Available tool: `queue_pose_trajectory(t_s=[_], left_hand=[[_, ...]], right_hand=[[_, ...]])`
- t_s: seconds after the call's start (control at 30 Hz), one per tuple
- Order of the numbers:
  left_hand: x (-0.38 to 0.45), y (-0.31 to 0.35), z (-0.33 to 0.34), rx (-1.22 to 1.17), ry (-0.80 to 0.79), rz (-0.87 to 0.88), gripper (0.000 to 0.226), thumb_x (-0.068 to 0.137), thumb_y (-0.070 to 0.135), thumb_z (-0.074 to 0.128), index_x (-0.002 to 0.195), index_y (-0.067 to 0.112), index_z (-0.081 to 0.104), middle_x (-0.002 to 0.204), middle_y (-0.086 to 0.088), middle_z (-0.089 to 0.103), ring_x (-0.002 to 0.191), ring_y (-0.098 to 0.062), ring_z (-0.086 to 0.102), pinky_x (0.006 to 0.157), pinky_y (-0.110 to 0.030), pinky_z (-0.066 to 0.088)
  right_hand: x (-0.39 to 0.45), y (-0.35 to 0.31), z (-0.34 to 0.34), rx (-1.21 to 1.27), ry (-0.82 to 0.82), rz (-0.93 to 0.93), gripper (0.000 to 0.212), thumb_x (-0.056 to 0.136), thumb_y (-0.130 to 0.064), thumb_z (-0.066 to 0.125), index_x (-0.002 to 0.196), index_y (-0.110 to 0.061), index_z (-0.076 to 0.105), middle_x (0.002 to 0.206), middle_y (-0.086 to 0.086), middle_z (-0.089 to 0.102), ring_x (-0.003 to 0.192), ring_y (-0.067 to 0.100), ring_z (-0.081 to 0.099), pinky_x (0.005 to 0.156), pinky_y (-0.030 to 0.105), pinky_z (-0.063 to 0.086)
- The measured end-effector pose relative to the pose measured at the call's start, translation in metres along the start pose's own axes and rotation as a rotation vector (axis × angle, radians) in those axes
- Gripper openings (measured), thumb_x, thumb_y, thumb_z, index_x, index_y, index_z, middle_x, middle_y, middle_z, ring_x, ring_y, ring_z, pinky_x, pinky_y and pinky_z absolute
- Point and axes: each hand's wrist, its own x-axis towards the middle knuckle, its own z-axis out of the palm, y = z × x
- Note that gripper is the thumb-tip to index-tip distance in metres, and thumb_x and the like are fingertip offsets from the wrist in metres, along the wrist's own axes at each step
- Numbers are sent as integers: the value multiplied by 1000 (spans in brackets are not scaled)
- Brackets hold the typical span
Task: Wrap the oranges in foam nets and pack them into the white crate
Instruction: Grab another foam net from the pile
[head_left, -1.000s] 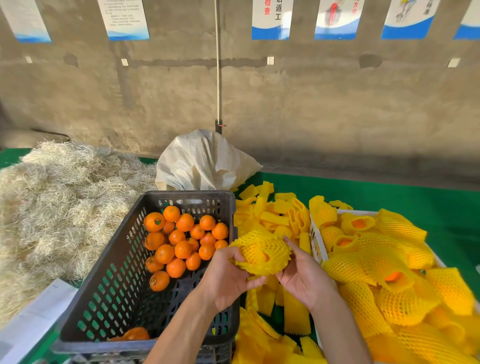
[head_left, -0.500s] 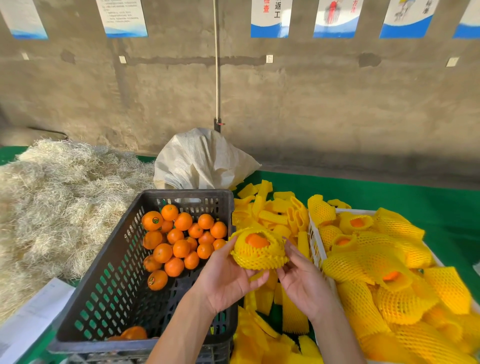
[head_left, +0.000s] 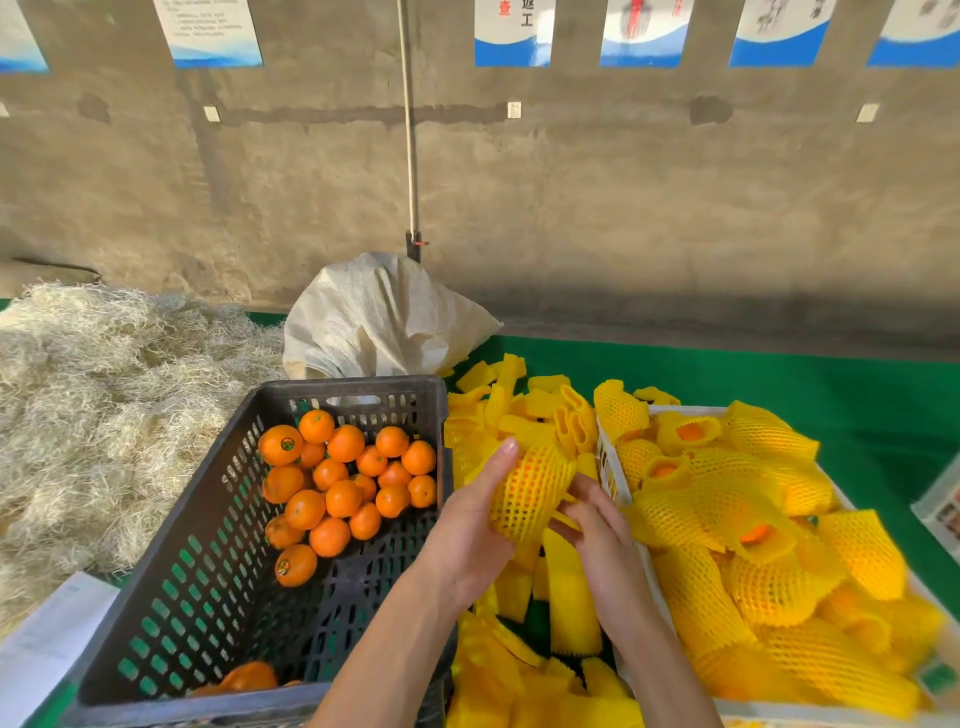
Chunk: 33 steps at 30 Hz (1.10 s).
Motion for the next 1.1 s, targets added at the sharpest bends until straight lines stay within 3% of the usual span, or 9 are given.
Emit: queue_pose_trajectory(t_s=[0.1, 0.17, 0.27, 0.4, 0.57, 0.7, 0.87, 0.93, 1.1], left_hand=[[8, -8, 20, 134, 64, 40, 56, 92, 52, 69, 132, 13, 70, 130, -11, 72, 126, -29, 65, 119, -50, 40], [14, -16, 36, 220, 98, 50, 71, 85, 65, 72, 139, 19, 64, 132, -4, 71, 126, -24, 65, 117, -49, 42], [27, -35, 59, 279, 98, 50, 100, 72, 85, 69, 150, 26, 51, 144, 3, 63, 135, -21, 57, 118, -49, 41], [45, -48, 82, 262, 74, -48, 51, 95, 69, 52, 120, 28, 67, 114, 4, 74, 107, -17, 70, 86, -36, 59], [57, -55, 104, 337, 79, -84, 47, 103, 53, 54, 135, 19, 59, 131, -2, 66, 114, -22, 66, 82, -35, 59], [64, -57, 118, 345, 85, -90, 44, 104, 46, 57, 137, 17, 60, 128, -1, 67, 111, -21, 67, 80, -35, 59], [76, -54, 120, 369, 106, -48, 37, 103, 43, 60, 130, 18, 63, 124, 0, 69, 109, -20, 69, 78, -33, 61], [80, -49, 116, 351, 112, -40, 35, 101, 41, 63, 128, 18, 64, 125, 0, 70, 107, -20, 71, 76, -32, 61], [85, -38, 100, 306, 151, -29, 32, 100, 36, 66, 124, 15, 68, 122, -3, 73, 109, -25, 72, 78, -35, 60]], right_hand=[[-8, -11, -6, 148, 44, 17, 24, 102, -35, 52, 124, -36, 63, 131, -2, 66, 115, 15, 65, 86, 29, 56], [-16, -14, -15, 4, 23, -71, 54, 84, -64, 66, 134, -48, 53, 130, -18, 64, 118, 4, 63, 90, 26, 56], [-21, -18, -37, -99, 164, -150, 84, 71, -66, 80, 143, -46, 42, 138, -19, 58, 124, 3, 58, 99, 30, 52], [-10, -37, -82, -286, 498, -259, 93, 72, -59, 83, 147, -47, 31, 145, -20, 41, 130, 3, 44, 97, 17, 44], [27, -63, -142, -774, 818, -364, 88, 76, -41, 84, 146, -26, 32, 139, 2, 52, 129, 24, 36, 97, 43, 45], [68, -71, -172, -1242, 723, -404, 65, 81, -18, 77, 140, -10, 50, 145, 12, 49, 128, 38, 41, 104, 51, 39], [108, -53, -199, -1319, 262, -25, 63, 99, -19, 56, 157, -18, 30, 167, 9, 16, 153, 33, 13, 124, 48, 17], [117, -55, -201, -1310, 242, -33, 57, 102, -28, 54, 155, -18, 35, 166, 9, 21, 153, 33, 16, 123, 47, 18], [124, -59, -182, -1344, 215, -22, 36, 100, -34, 55, 133, -20, 61, 137, 8, 60, 129, 30, 52, 105, 44, 43]])
